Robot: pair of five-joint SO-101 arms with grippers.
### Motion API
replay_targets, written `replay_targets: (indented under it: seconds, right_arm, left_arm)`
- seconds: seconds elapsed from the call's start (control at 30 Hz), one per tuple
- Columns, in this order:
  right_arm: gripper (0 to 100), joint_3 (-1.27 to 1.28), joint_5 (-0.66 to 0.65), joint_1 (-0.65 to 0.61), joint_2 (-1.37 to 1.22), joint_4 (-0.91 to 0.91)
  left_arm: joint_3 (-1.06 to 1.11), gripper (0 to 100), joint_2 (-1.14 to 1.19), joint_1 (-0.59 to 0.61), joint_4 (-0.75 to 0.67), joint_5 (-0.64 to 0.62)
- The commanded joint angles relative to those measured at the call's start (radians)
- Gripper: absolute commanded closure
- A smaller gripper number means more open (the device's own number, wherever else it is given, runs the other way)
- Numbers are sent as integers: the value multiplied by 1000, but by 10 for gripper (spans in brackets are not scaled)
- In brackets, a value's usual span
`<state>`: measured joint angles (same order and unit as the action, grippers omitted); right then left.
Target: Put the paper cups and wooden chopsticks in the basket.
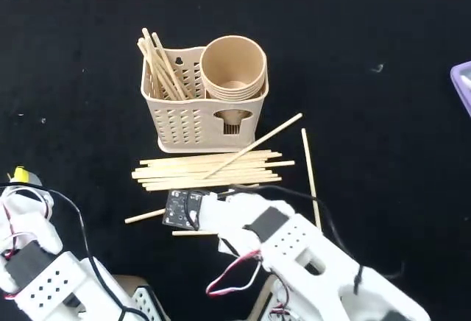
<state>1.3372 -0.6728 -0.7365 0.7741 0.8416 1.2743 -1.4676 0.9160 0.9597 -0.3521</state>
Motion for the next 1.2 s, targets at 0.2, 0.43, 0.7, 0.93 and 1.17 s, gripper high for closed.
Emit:
replay_targets:
  seconds: [0.2, 0.43, 0.7, 0.93, 1.17]
  right_arm:
    - [685, -87, -35, -14, -217, -209]
    - [784, -101, -164, -15, -242, -158]
    - [990, -133, -244, -14, -236, -14]
    - [987, -326, -239, -12, -234, 198]
    - [831, -349, -41, -15, -245, 9]
  left_arm:
    - [-18, 777, -2, -5, -5, -3]
    - [-18, 777, -2, -5, -5, -3]
    - [-18, 777, -2, -5, -5, -3]
    - [-18, 777, -2, -5, -5, -3]
    - [-18, 777, -2, -4, -2, -3]
